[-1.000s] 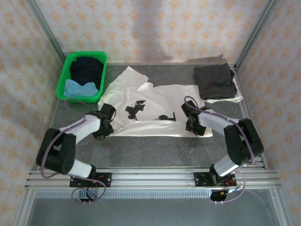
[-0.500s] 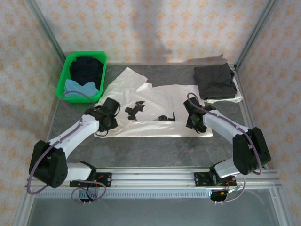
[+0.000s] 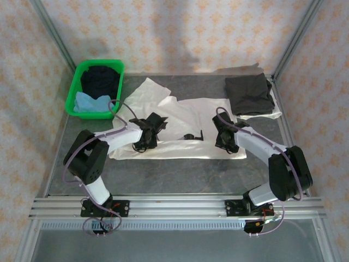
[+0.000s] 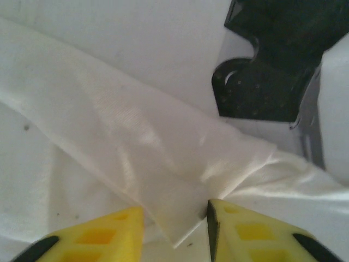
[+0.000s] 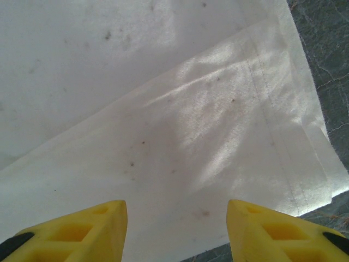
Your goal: Fold and stack the t-shirts
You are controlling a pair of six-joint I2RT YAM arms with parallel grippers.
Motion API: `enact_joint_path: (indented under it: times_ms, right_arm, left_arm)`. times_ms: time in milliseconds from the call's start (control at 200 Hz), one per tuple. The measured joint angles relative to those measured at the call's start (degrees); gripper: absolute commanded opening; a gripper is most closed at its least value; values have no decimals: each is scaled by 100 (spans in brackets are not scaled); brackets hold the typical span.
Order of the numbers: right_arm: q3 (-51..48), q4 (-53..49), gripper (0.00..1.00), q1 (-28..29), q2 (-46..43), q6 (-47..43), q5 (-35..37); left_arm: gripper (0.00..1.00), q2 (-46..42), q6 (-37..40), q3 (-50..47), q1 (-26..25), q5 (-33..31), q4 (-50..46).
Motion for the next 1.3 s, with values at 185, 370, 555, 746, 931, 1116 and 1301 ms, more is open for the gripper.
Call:
enact_joint_path:
  times_ms: [185,370,555,746,931,1116,1301]
  right_arm:
    - [0,20,51,-15,0,-17,17]
    - [0,17,51,-26,0,-42,57]
    - [0,17,51,-55,0,-68,83]
    - [0,17,51,-55,2,-83,151]
    - [0,17,51,-55,44,-85,190]
    - [39,11,51,-52,85,-105,186]
    - [210,24,51,-52,85,-181,186]
  left_arm:
    - [0,348,131,444,0,-205,-52]
    - [0,568,229,748,-7,-369,-133]
    - [0,704,669,1248,-4,-398,-332]
    - [0,1513,1510,2538,-11,-393,-411]
    - [15,2085,2011,2771,-37,-387,-525]
    - [55,2223,2151,2865,11,-343,-612]
    - [63,1303,1947,2166,302,-118,-291]
